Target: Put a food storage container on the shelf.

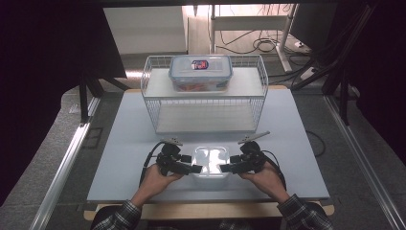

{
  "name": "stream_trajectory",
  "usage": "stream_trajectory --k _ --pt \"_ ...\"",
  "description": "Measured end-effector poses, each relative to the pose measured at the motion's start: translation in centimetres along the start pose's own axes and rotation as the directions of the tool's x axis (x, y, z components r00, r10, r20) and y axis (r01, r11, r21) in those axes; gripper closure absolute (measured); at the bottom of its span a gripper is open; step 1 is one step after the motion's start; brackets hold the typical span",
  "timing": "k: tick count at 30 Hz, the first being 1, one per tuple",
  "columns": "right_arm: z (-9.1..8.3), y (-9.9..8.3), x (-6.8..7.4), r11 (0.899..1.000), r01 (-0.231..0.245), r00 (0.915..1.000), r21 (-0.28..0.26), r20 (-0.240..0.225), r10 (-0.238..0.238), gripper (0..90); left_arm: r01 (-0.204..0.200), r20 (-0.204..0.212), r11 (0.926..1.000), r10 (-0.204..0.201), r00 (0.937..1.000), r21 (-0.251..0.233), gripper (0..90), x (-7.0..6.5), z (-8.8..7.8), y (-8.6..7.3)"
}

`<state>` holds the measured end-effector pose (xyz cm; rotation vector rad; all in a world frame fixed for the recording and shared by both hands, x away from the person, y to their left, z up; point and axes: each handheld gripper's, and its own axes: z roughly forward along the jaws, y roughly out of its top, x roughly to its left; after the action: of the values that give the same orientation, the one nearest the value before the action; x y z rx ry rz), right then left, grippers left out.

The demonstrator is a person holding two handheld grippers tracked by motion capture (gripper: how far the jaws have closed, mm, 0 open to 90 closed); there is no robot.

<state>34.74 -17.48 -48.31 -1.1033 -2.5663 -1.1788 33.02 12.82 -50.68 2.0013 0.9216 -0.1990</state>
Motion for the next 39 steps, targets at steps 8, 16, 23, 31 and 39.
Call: stream_trajectory --k 8,16,23,31,39 --pt "-1.4 0.1 0.0 0.998 -0.042 0.9986 -0.052 0.029 0.044 67.0 -0.017 -0.135 0.9971 0.006 0.9908 -0.075 63.6 -0.8 -1.2 0.7" --pt "-1.3 0.4 0.0 0.993 -0.007 0.9958 -0.121 0.09 0.018 77.1 0.008 -0.202 0.9883 -0.039 0.9785 -0.152 74.5 -0.8 -1.1 0.7" --pt "-0.8 0.4 -0.3 0.983 -0.026 0.9931 -0.18 0.108 0.046 75.2 0.045 -0.192 0.9834 -0.079 0.9782 -0.176 75.2 -0.8 -1.1 0.4" --pt "-0.8 0.2 0.1 0.977 0.003 0.9875 -0.213 0.155 0.031 78.1 0.025 -0.235 0.9846 -0.066 0.9697 -0.173 78.1 -1.2 -0.8 0.3" --pt "-1.3 0.4 0.3 0.967 0.031 0.9876 -0.254 0.156 0.01 78.3 0.011 -0.235 0.9792 -0.06 0.9703 -0.203 78.1 -1.4 -1.2 0.7"
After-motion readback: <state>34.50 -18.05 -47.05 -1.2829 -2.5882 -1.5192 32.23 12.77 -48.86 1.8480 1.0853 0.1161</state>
